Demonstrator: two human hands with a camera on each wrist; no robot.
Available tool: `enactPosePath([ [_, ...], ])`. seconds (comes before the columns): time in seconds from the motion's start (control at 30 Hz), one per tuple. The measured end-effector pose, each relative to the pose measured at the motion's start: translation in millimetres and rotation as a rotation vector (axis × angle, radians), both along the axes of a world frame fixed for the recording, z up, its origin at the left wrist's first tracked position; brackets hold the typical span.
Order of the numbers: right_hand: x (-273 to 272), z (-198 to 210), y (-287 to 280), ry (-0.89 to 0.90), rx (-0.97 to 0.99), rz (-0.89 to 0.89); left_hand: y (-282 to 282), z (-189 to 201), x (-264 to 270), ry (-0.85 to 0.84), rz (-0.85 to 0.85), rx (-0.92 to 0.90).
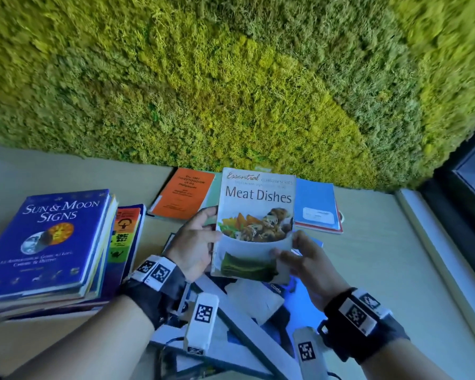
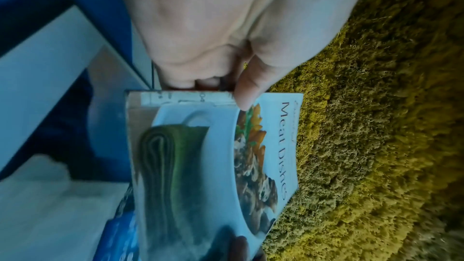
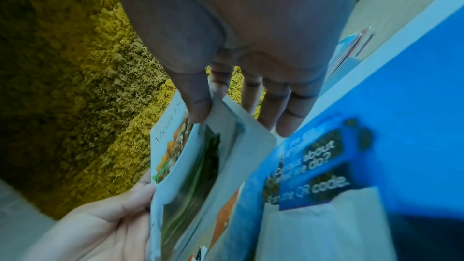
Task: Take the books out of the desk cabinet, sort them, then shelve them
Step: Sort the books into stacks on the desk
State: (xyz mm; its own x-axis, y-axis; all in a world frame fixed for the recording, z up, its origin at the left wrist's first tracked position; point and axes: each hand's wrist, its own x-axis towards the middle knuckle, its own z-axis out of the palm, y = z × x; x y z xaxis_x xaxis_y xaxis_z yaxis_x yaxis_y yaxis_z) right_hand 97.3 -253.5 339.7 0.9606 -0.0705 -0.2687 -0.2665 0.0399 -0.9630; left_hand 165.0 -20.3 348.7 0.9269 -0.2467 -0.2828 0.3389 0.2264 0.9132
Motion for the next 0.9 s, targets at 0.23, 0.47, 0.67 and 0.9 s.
enactPosePath([
  [0.23,46,-4,45,0.094,0.067,-0.076,36,-16,70,-0.056,-0.014,0.312],
  [0.47,146,-16,91,0.185,0.010,-0.027,76,-10,156,-0.067,0.013,0.598],
  [0.67,214,-38,124,0.287,-0.017,0.012,91,-31,210,-0.077,-0.069,0.971],
  [0.9,211,-24,112,0.264,-0.056,0.067,86,-47,202,-0.016,-0.144,1.056],
])
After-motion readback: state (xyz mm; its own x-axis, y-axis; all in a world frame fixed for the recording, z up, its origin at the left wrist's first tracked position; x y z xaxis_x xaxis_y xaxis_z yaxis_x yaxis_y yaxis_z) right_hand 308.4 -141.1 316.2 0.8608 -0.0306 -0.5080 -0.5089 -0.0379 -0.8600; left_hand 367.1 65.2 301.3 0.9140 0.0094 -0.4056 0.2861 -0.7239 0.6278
